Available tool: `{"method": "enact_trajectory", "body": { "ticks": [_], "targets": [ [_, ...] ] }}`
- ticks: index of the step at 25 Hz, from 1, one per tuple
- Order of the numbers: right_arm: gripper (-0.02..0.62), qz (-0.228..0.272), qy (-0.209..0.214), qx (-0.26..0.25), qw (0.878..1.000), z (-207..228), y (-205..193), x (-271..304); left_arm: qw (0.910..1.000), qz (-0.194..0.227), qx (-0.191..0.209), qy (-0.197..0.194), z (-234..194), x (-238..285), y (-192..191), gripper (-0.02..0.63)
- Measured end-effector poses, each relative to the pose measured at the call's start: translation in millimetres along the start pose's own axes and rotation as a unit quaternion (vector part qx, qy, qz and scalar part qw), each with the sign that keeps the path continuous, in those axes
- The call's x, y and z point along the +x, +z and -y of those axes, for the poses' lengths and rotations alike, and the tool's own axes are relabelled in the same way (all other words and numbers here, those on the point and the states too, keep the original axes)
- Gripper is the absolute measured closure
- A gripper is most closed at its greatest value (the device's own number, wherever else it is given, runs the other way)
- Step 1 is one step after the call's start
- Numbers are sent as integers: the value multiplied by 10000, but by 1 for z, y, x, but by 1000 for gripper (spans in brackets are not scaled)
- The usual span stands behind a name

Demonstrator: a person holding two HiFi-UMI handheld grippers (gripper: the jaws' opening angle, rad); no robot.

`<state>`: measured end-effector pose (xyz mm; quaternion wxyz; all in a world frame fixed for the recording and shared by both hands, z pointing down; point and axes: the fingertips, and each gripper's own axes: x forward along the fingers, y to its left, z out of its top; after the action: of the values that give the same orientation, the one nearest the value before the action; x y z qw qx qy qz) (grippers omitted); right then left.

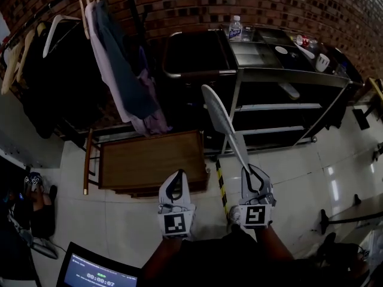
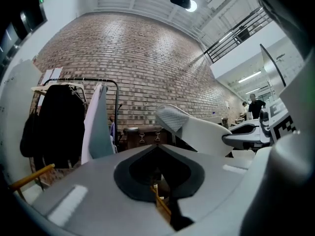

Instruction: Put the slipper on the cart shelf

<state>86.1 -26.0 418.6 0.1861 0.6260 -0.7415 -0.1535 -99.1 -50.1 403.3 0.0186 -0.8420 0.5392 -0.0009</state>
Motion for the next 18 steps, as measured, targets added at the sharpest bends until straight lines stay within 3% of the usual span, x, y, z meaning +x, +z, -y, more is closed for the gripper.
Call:
{"method": "enact_trajectory", "body": {
  "ticks": [18],
  "targets": [
    [561, -899, -35, 233, 9957, 127, -136, -2, 9991, -206, -84, -356, 137, 114, -25, 591]
  ]
}}
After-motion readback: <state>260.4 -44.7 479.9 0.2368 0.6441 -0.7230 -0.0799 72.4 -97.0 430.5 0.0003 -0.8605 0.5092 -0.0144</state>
